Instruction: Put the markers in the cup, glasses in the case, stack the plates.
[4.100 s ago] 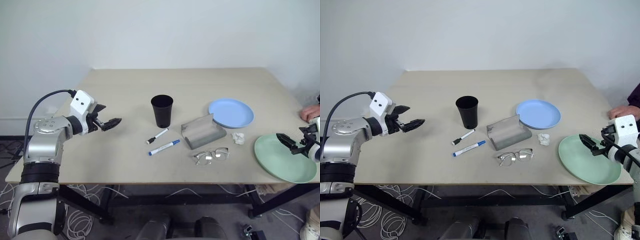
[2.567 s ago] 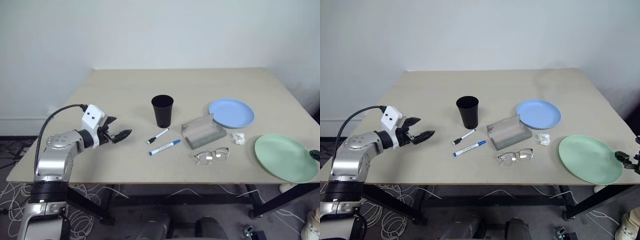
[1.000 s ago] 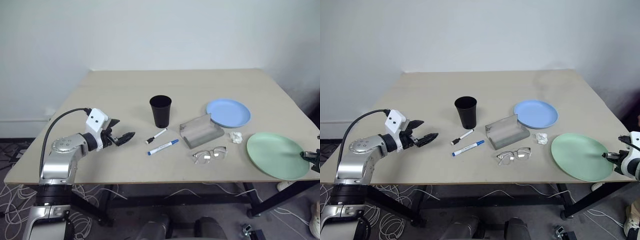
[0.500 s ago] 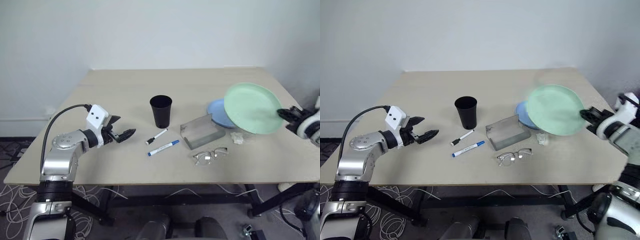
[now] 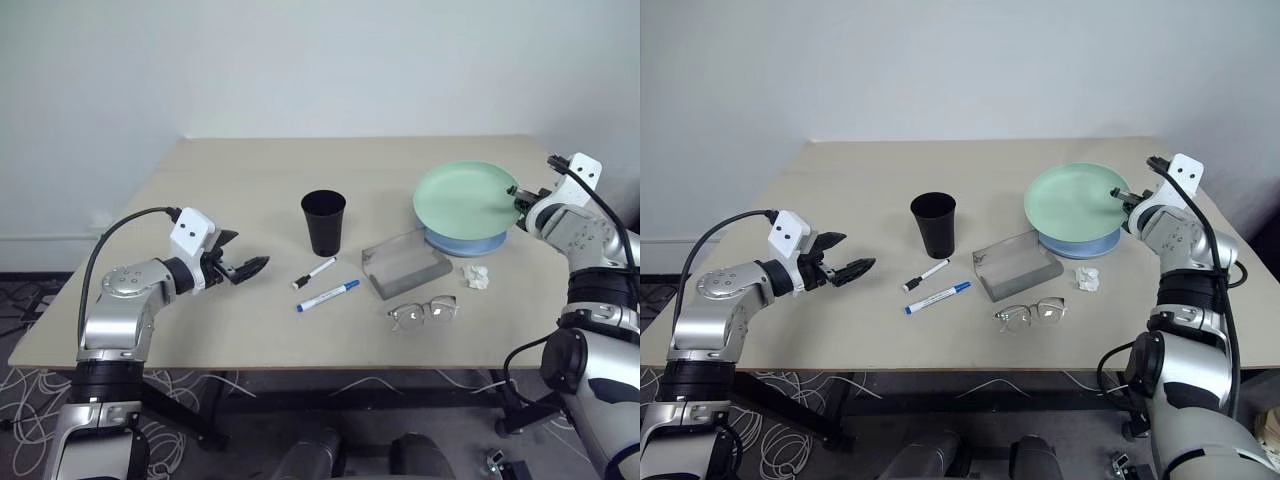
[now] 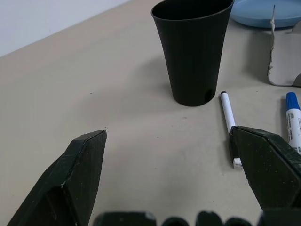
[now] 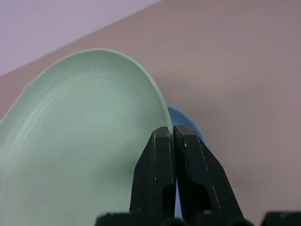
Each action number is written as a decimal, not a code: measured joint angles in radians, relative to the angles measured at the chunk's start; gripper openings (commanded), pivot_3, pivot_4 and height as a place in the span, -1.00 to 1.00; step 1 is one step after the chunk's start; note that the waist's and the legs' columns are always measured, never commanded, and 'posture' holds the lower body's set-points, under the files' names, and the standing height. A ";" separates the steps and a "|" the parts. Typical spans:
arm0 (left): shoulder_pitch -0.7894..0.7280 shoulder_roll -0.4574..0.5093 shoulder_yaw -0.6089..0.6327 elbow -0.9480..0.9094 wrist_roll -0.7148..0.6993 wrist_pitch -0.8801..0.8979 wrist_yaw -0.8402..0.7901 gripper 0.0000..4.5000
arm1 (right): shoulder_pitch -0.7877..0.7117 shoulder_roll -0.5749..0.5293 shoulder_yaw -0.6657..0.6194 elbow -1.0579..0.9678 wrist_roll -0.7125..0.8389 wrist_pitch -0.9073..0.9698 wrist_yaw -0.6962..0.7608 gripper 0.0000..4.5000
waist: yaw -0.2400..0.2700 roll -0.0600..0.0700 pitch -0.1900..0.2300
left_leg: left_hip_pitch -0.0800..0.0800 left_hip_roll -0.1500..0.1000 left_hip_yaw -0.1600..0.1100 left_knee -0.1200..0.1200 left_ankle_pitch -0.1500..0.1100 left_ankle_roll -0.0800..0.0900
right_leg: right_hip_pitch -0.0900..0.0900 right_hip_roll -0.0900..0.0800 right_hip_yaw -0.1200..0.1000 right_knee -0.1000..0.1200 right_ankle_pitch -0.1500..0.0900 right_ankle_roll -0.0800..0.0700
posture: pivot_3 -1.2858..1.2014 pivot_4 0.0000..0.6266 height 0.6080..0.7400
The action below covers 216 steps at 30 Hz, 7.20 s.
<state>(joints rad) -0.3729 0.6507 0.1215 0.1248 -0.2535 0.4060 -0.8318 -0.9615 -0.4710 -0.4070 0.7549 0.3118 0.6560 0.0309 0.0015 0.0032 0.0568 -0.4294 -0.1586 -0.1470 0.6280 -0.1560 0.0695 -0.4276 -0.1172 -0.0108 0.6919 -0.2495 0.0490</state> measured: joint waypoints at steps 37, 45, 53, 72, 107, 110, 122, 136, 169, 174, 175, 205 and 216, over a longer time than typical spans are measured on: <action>0.053 0.032 0.052 -0.076 -0.020 0.032 0.035 1.00 | -0.120 0.059 0.086 0.380 -0.130 -0.278 -0.101 0.99 | -0.003 0.004 0.001 | 0.002 0.000 -0.001 0.000 0.000 0.000 | -0.002 0.005 0.004 0.002 0.002 -0.004 | 0.03 -1.00 0.27; 0.053 0.032 0.049 -0.076 -0.020 0.030 0.032 1.00 | -0.016 -0.032 0.340 -0.002 -0.194 -0.031 0.293 0.99 | -0.011 0.005 0.001 | 0.001 0.000 -0.001 0.000 0.000 0.000 | -0.003 0.005 0.005 0.001 0.001 -0.001 | 0.03 -1.00 0.27; 0.055 0.030 0.046 -0.074 -0.020 0.027 0.030 1.00 | 0.120 -0.193 0.482 -0.294 -0.193 0.237 0.570 0.99 | -0.011 0.005 0.001 | 0.001 0.000 -0.001 0.000 0.000 0.000 | -0.002 0.001 0.002 0.002 0.001 -0.001 | 0.03 -1.00 0.27; 0.048 0.021 0.019 -0.066 -0.021 0.025 0.029 1.00 | 0.267 -0.145 0.541 -0.368 -0.176 0.355 0.616 0.58 | -0.007 0.004 0.000 | 0.001 0.000 -0.001 0.001 0.000 0.000 | 0.000 -0.001 0.000 0.001 0.001 0.000 | 0.03 -1.00 0.27; 0.035 0.019 0.019 -0.059 -0.023 0.028 0.053 1.00 | -0.195 0.036 0.453 0.439 -0.299 -0.279 0.337 -0.77 | -0.025 0.004 0.000 | 0.002 -0.002 -0.002 0.000 0.000 0.000 | -0.002 0.001 0.001 0.001 0.005 -0.005 | 0.03 -1.00 0.27; 0.038 0.019 0.019 -0.077 -0.029 0.037 0.060 1.00 | -0.223 0.046 0.444 0.492 -0.315 -0.330 0.316 -0.40 | -0.029 0.004 0.000 | 0.002 -0.001 -0.003 0.000 0.000 0.000 | -0.002 0.003 0.002 0.001 0.005 -0.005 | 0.03 -1.00 0.27; 0.045 0.019 0.020 -0.108 -0.037 0.056 0.074 1.00 | -0.244 0.041 0.430 0.523 -0.352 -0.367 0.342 0.98 | -0.038 0.005 0.000 | 0.003 0.000 -0.004 0.000 0.001 -0.002 | -0.003 0.011 0.010 0.002 0.004 -0.005 | 0.03 -1.00 0.27; -0.055 -0.058 -0.197 -0.265 -0.027 0.187 0.061 1.00 | 0.141 -0.222 0.376 -0.321 -0.140 -0.068 0.889 0.98 | -0.022 0.006 0.001 | 0.001 0.000 -0.004 0.002 0.000 -0.001 | -0.002 0.006 0.010 0.002 0.003 -0.002 | 0.03 -1.00 0.27; -0.596 -0.493 -0.861 0.094 0.231 0.524 0.020 1.00 | 0.604 -0.541 0.250 -0.687 0.054 -0.143 1.225 0.98 | -0.021 0.001 0.004 | -0.003 -0.001 -0.001 0.009 -0.003 0.004 | 0.004 -0.007 -0.001 0.000 0.000 0.004 | 0.03 -1.00 0.27; -0.624 -0.547 -0.861 0.163 0.252 0.488 0.017 1.00 | 0.624 -0.541 0.233 -0.704 0.062 -0.135 1.206 0.98 | -0.021 0.001 0.004 | -0.004 -0.001 -0.001 0.010 -0.003 0.005 | 0.004 -0.007 -0.001 0.000 0.000 0.004 | 0.03 -1.00 0.27; -0.626 -0.554 -0.861 0.171 0.256 0.480 0.015 1.00 | 0.625 -0.541 0.231 -0.706 0.065 -0.133 1.204 0.98 | -0.021 0.000 0.004 | -0.004 -0.001 -0.001 0.010 -0.003 0.005 | 0.004 -0.007 -0.001 0.000 0.000 0.004 | 0.03 -1.00 0.27; -0.659 -0.678 -0.844 0.393 0.363 0.360 0.001 -0.83 | 0.658 -0.541 0.225 -0.769 0.090 -0.081 1.134 1.00 | -0.021 -0.002 0.005 | -0.005 -0.001 0.000 0.014 -0.005 0.007 | 0.005 -0.007 -0.002 0.000 0.000 0.007 | 0.03 -1.00 0.27; -0.659 -0.668 -0.844 0.394 0.376 0.345 -0.022 -0.83 | 0.635 -0.541 0.234 -0.770 0.090 -0.068 1.119 1.00 | -0.021 -0.002 0.005 | -0.005 -0.001 0.000 0.014 -0.005 0.008 | 0.005 -0.007 -0.002 0.000 0.000 0.007 | 0.03 -1.00 0.27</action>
<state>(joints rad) -1.0315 -0.0174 -0.7226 0.5190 0.1225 0.7513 -0.8533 -0.3266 -1.0119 -0.1731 -0.0155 0.4019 0.5877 1.1497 -0.0195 0.0016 0.0620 -0.4342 -0.1593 -0.1473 0.6423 -0.1613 0.0772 -0.4222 -0.1241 -0.0126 0.6918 -0.2492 0.0556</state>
